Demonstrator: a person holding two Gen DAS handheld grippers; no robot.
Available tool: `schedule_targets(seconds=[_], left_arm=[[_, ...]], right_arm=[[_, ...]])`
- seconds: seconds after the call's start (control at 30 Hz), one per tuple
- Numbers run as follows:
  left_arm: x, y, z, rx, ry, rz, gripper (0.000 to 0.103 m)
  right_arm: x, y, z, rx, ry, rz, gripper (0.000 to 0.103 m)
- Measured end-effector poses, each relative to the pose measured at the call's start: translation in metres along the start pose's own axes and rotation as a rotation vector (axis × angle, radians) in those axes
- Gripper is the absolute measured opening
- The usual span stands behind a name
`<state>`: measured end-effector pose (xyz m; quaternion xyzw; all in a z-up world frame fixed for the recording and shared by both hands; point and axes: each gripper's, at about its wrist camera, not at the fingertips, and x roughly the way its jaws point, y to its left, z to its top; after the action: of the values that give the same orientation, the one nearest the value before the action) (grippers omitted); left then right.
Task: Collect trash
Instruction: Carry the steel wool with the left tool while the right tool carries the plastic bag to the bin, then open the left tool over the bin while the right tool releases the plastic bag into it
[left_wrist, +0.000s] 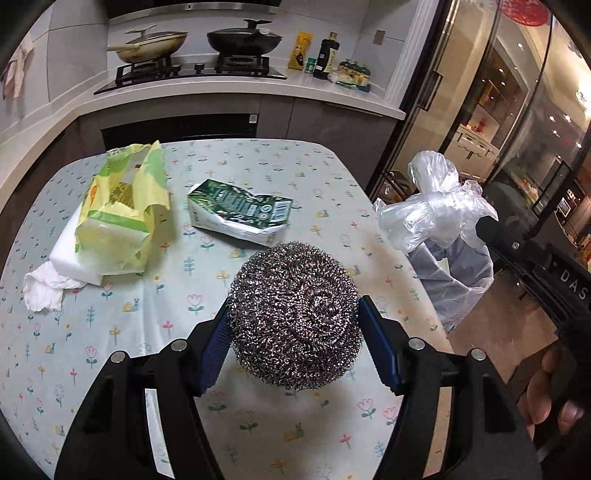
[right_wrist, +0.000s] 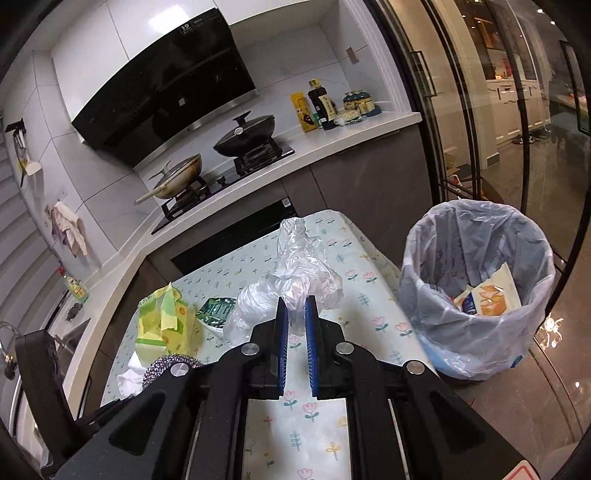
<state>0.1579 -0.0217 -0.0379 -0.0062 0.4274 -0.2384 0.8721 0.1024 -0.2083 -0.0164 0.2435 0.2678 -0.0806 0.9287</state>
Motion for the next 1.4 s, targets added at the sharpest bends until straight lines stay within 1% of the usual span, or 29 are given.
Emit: schedule_targets(seconds=[0.37,0.67,1.0,1.17,1.33,1.4], left_arm=[[0.014,-0.077,0.011,0.095,0.0,-0.074,0.063],[0.035,-0.14,0.025,0.175,-0.002,-0.128,0.063],[0.081,-0.199,0.054,0.235,0.01,-0.201,0.063],[0.108,-0.223,0.061,0.27,0.031,-0.218,0.063],[0.132,-0.238,0.064,0.282,0.057,-0.235,0.064],[0.141,-0.244,0.066,0.29,0.066,-0.231,0.064]], right_arm=[[-0.032,-0.07,0.012,0.069,-0.045,-0.085,0.009],[-0.043,-0.122,0.026,0.107,-0.078,-0.149,0.009],[-0.029,-0.175,0.046,0.137,-0.075,-0.219,0.009],[-0.012,-0.2,0.054,0.162,-0.059,-0.249,0.009],[0.007,-0.218,0.059,0.186,-0.034,-0.265,0.009],[0.014,-0.223,0.061,0.193,-0.024,-0.27,0.009]])
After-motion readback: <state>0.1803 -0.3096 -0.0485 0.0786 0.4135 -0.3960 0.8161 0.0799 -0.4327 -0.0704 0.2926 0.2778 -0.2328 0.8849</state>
